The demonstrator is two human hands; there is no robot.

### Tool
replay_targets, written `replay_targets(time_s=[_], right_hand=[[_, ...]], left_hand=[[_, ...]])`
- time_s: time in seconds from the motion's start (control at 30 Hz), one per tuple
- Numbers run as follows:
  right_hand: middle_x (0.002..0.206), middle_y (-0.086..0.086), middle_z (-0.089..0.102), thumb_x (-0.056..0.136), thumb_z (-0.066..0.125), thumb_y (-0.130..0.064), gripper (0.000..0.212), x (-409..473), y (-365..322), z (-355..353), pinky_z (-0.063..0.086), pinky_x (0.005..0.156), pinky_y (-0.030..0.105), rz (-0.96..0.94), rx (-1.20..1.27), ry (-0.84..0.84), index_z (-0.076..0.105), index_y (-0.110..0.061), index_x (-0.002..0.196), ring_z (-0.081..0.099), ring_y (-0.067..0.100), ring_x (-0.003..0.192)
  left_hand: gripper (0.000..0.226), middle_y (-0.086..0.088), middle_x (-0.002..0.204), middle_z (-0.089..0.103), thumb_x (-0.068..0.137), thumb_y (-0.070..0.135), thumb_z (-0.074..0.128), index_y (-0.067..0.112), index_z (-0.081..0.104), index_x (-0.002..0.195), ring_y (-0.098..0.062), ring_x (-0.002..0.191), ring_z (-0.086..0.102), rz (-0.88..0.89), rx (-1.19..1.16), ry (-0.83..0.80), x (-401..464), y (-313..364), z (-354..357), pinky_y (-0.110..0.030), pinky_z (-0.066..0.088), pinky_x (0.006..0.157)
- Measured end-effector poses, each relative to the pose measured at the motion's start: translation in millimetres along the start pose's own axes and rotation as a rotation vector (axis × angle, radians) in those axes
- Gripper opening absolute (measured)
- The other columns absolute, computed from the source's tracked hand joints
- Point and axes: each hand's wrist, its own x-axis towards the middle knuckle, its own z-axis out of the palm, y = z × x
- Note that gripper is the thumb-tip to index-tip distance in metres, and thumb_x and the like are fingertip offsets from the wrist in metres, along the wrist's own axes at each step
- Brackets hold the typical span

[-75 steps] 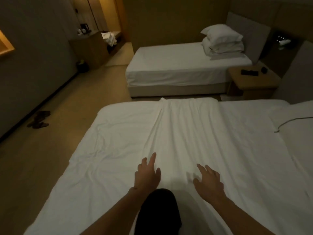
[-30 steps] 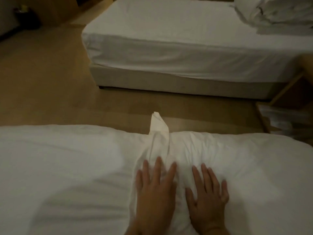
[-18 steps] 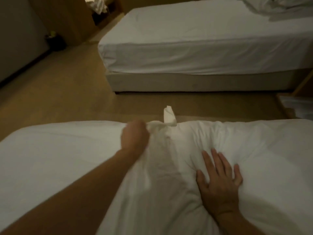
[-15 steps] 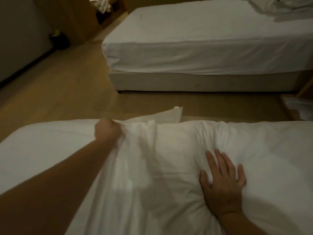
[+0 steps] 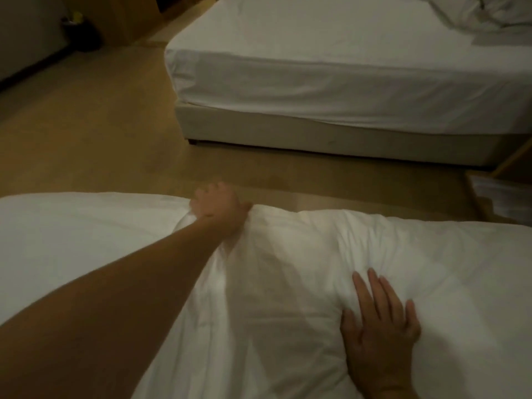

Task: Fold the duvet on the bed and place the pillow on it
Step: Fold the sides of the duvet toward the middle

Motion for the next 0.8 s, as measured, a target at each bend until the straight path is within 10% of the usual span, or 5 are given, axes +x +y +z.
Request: replay_targets(time_s=[0.17,0.47,0.57,0.67,0.8], right_hand=[[0.151,0.006,0.043,0.085,0.035,-0.046,0.063,-1,2,3,0.015,0.112,0.057,-0.040,-0.026,0.015,0.048,-0.022,0.142,0.039,0.027,0.137],[0.151,0.006,0.042,0.088,0.035,-0.045,0.061,-1,0,3,0.015,0.113,0.056,-0.042,0.003,0.038,0.047,-0.020,0.142,0.037,0.027,0.138],[0.152,0.006,0.041,0.089,0.035,-0.045,0.061,-3,0,2,0.014,0.113,0.056,-0.034,0.039,0.037,0.046,-0.021,0.143,0.036,0.028,0.139],[0.153,0.005,0.039,0.090,0.035,-0.046,0.060,-6,2,2,0.011,0.115,0.053,-0.045,0.083,0.034,0.044,-0.022,0.144,0.032,0.027,0.141],[0.154,0.003,0.038,0.094,0.031,-0.048,0.057,-5,7,10,0.013,0.115,0.052,-0.028,0.062,0.008,0.041,-0.027,0.146,0.032,0.025,0.142]], left_hand=[[0.016,-0.012,0.113,0.069,0.092,0.027,0.062,0.015,0.067,0.101,-0.029,0.101,0.062,-0.006,-0.243,-0.032,11,-19,3,-0.036,0.047,0.082],[0.042,-0.016,0.137,0.051,0.098,0.038,0.053,0.011,0.050,0.130,-0.035,0.126,0.045,-0.023,-0.243,0.124,3,-46,-9,-0.045,0.042,0.098],[0.060,-0.019,0.156,0.032,0.097,0.044,0.047,0.013,0.039,0.147,-0.042,0.145,0.025,0.291,-0.138,0.324,-114,-65,16,-0.057,0.033,0.111],[0.065,-0.010,0.164,0.020,0.095,0.056,0.040,0.029,0.031,0.154,-0.045,0.149,0.013,0.868,0.019,0.194,-270,-87,68,-0.070,0.024,0.111],[0.065,-0.007,0.166,0.013,0.094,0.063,0.038,0.040,0.027,0.154,-0.044,0.151,0.002,0.708,0.014,0.174,-282,-120,125,-0.068,0.014,0.114]])
